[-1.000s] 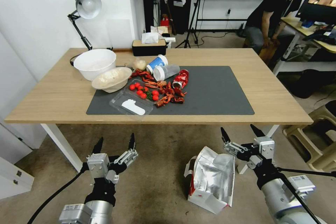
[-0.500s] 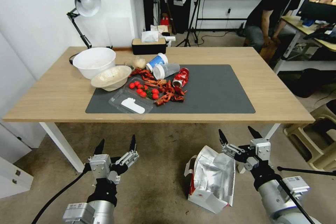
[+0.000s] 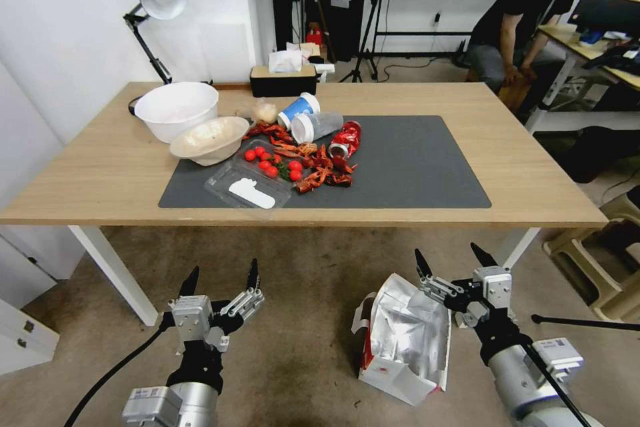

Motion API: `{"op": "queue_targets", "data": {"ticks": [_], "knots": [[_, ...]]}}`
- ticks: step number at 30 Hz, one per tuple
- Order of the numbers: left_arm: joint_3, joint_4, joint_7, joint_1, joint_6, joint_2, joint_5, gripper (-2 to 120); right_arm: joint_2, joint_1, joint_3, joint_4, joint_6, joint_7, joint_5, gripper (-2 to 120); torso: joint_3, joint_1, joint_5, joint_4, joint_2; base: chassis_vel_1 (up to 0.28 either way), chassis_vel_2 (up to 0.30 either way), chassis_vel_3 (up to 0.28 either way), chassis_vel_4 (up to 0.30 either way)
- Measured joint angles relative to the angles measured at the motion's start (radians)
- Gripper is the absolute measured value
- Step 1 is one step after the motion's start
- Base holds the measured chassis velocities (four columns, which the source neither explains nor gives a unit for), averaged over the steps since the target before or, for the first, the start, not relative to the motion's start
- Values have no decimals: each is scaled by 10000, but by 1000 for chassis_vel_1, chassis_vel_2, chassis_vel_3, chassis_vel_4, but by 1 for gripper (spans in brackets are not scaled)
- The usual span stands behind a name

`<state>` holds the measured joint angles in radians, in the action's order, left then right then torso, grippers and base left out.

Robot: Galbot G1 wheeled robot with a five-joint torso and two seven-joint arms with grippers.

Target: Pick up the food delivery bag from the floor and place it on the table.

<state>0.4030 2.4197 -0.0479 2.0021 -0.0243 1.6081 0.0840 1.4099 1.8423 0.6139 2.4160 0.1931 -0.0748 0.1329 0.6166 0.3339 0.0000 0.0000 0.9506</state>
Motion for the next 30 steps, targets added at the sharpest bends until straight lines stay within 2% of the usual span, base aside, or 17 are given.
{"op": "queue_targets", "data": {"ticks": [12,30], "knots": [[-14,-173,-1,-83,-59,0,-49,100,35,26,-11,-121,-52,-70,-203,100,-298,-220,0,0,-518,0,0,0,0],[254,-390,28,-327,-128,0,-73,100,-38,-217,-55,-640,-263,-308,207,100,-785,-584,0,0,-1370,0,0,0,0]]}}
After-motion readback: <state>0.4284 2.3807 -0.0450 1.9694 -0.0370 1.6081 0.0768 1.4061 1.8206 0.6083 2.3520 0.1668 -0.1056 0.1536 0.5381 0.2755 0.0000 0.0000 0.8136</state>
